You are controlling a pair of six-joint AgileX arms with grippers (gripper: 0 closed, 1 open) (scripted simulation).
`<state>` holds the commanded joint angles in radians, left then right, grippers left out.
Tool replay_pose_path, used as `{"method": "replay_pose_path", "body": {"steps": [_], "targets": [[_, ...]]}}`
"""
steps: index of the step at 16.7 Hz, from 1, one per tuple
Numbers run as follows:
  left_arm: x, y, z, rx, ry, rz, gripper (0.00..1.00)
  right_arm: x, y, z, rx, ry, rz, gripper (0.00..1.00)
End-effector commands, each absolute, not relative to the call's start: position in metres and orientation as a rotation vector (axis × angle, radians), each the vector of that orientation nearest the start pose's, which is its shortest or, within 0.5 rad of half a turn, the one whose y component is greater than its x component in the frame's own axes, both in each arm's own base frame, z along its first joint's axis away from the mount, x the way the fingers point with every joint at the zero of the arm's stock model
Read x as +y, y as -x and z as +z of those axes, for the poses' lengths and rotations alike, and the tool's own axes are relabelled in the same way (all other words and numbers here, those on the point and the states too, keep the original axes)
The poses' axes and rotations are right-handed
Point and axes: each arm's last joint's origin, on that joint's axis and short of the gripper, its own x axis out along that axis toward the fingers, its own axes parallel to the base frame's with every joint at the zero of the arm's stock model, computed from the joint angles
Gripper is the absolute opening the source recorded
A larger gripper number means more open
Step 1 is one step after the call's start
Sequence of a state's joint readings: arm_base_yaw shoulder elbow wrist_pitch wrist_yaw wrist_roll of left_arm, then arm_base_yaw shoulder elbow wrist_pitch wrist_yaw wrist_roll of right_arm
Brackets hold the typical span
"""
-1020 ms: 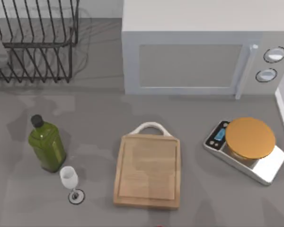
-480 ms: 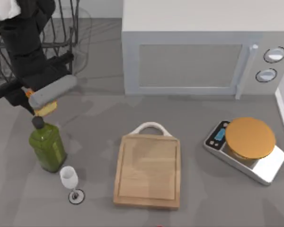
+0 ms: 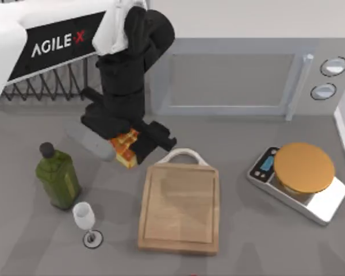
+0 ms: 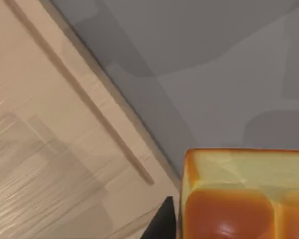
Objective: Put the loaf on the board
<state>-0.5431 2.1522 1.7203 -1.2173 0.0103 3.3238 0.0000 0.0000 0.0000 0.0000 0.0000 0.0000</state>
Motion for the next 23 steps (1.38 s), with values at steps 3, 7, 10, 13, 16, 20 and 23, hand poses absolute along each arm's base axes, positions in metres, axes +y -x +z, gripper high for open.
{"method": "replay_pose_path", "body": {"steps": [3,7,10,13,16,20,23], "targets": [[-0.244,-0.330,0.176,0.954,1.486,1.591,0.00,-0.001,-0.106,0.160,0.000,0.000,0.000,1.00],[-0.273,-0.305,0.181,1.142,1.281,1.319,0.00,-0.001,-0.106,0.160,0.000,0.000,0.000,1.00],[-0.281,-0.297,0.184,1.190,1.217,1.229,0.00,-0.001,-0.106,0.160,0.000,0.000,0.000,1.00],[-0.282,-0.296,0.184,1.193,1.213,1.223,0.00,-0.001,-0.106,0.160,0.000,0.000,0.000,1.00],[-0.281,-0.298,0.183,1.192,1.213,1.230,0.00,-0.001,-0.106,0.160,0.000,0.000,0.000,1.00],[-0.280,-0.299,0.176,1.188,1.221,1.232,0.00,-0.001,-0.106,0.160,0.000,0.000,0.000,1.00],[-0.281,-0.298,0.167,1.187,1.221,1.230,0.00,-0.001,-0.106,0.160,0.000,0.000,0.000,1.00]]}}
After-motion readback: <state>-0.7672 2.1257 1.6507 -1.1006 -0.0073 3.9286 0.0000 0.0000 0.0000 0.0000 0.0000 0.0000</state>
